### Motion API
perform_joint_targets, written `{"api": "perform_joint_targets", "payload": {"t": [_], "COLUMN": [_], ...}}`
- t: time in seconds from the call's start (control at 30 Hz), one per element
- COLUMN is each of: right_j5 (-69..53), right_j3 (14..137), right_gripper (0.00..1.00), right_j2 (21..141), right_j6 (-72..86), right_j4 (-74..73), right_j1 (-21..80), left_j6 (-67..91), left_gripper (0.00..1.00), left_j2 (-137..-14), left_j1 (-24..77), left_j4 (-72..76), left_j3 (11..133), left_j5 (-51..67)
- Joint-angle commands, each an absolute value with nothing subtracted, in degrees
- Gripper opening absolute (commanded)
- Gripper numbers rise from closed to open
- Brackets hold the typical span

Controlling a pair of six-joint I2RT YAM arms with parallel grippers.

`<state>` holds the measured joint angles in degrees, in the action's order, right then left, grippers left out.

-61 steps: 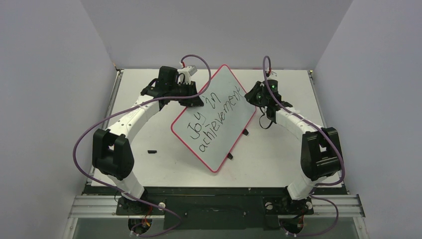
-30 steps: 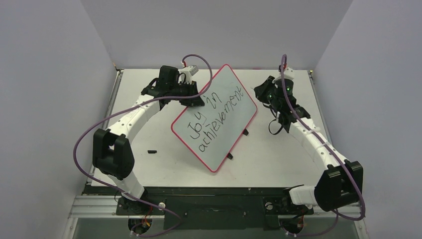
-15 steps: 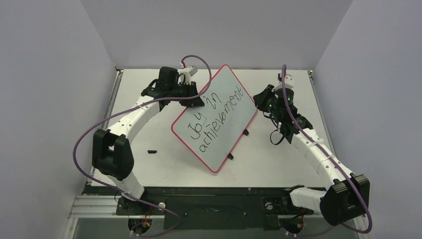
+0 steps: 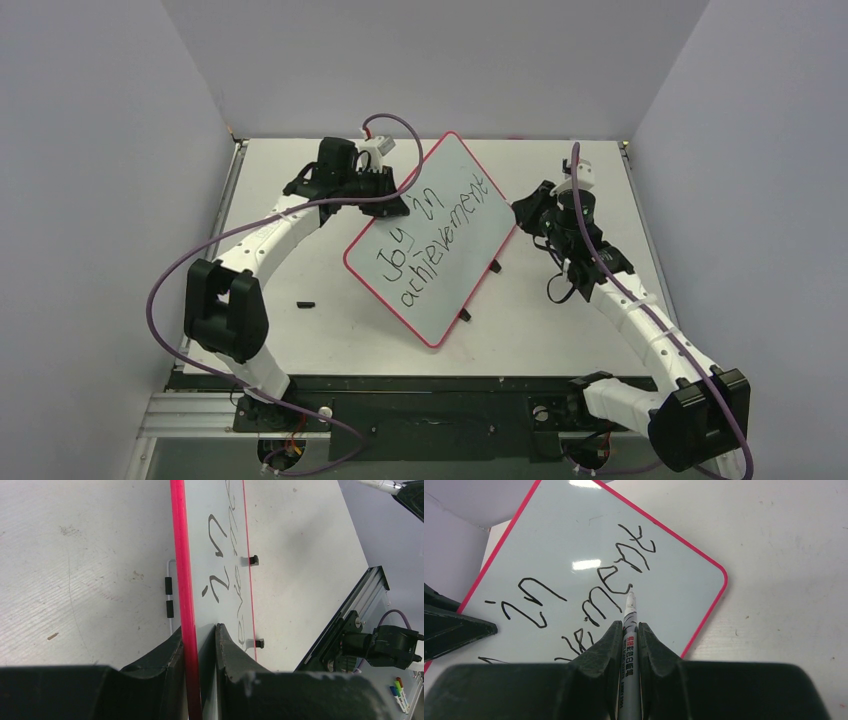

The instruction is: Write a sentence on the whiteboard

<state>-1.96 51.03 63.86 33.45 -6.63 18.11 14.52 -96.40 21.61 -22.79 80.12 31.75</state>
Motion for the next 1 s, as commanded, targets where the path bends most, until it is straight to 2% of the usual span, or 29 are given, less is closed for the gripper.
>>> {"api": "perform_joint_targets", "payload": {"t": [0.0, 0.97], "right_j5": [-2.55, -2.78], "right_j3": [50.18, 50.08], "right_gripper": [0.00, 0.00], "right_j2": [62.46, 63.82], "right_j6": [32.61, 31.84], "right_j4": [-5.42, -5.35], "right_j1": [18.52, 18.46], "left_j6": [5.08, 4.95], "left_gripper": [0.18, 0.45], "left_j2": [-100.93, -100.57], "left_j1": [24.38, 22.01], "left_j4": [-27.63, -26.90], "left_j3": [77.77, 83.39], "left_j5": [28.78, 25.97]}}
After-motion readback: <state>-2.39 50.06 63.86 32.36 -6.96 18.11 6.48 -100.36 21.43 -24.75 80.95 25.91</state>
